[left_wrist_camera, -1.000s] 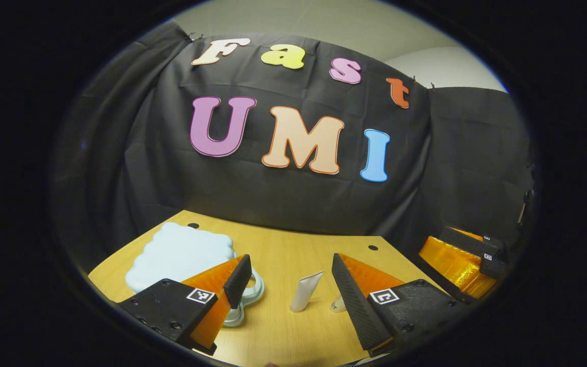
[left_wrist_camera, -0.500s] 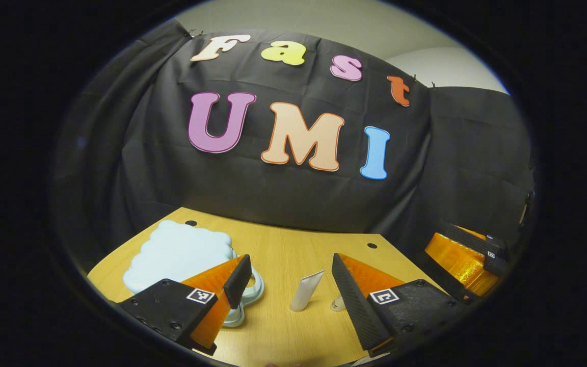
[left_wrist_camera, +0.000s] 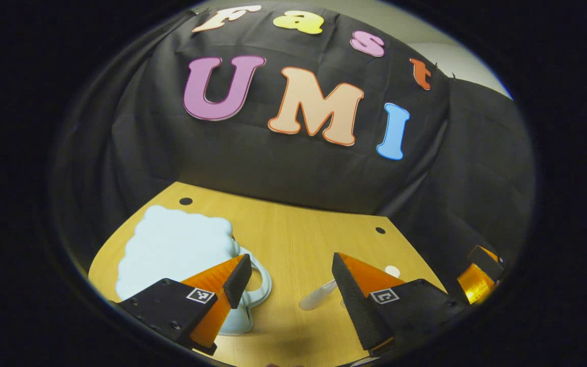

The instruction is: First open the suitcase, pack the skin care products into it, and then close the suitcase.

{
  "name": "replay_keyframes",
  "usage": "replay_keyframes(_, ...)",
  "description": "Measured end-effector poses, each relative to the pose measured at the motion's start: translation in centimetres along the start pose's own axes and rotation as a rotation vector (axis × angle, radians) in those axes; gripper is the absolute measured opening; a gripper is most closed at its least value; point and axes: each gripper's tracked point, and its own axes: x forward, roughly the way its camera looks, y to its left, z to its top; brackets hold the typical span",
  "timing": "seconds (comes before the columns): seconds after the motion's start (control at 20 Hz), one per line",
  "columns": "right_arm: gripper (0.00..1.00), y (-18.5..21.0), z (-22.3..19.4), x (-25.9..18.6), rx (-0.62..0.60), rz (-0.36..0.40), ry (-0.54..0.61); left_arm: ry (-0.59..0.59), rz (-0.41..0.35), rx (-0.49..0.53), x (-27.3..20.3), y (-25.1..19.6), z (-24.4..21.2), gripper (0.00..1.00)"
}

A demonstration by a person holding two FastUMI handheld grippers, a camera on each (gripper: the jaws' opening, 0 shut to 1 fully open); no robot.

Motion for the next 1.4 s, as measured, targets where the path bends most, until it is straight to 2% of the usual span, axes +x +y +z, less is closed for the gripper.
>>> replay_keyframes(0.2,0.99,0.3,0.3,-0.1,-0.015,0.003,0.005,0.16,0.002,-0.131,4.7,1.4,-1.2,0.95)
replay_keyframes(0.25,1.0,0.4,0.2,-0.1,-0.018,0.004,0.007,0.213,0.011,-0.151,5.9,1.6,-1.7,0.93)
replay_keyframes(0.45,1.0,0.4,-0.6,-0.5,-0.021,-0.001,0.027,0.377,0.038,-0.208,9.3,2.5,-3.9,0.95)
replay_keyframes(0.6,1.0,0.4,-0.8,-0.9,-0.011,-0.01,0.032,0.532,0.098,-0.224,10.3,3.4,-6.5,0.95)
replay_keyframes(0.8,0.99,0.2,-1.3,-1.3,0.027,-0.017,0.037,0.661,0.17,-0.204,11.7,4.5,-9.2,0.95)
replay_keyframes(0.95,0.99,-0.5,-1.4,-1.7,0.036,-0.035,0.034,0.74,0.188,-0.22,12.2,4.5,-10.9,0.96)
replay_keyframes(1.25,0.97,-1.2,-1.6,-2.0,0.074,-0.038,0.045,0.829,0.208,-0.179,12.9,5.0,-12.5,0.83)
replay_keyframes(1.3,0.97,-1.3,-1.6,-1.9,0.069,-0.04,0.046,0.845,0.202,-0.183,12.8,4.8,-12.8,0.77)
replay_keyframes(1.4,0.98,-1.5,-1.6,-2.0,0.056,-0.043,0.048,0.862,0.208,-0.187,12.9,4.7,-13.3,0.72)
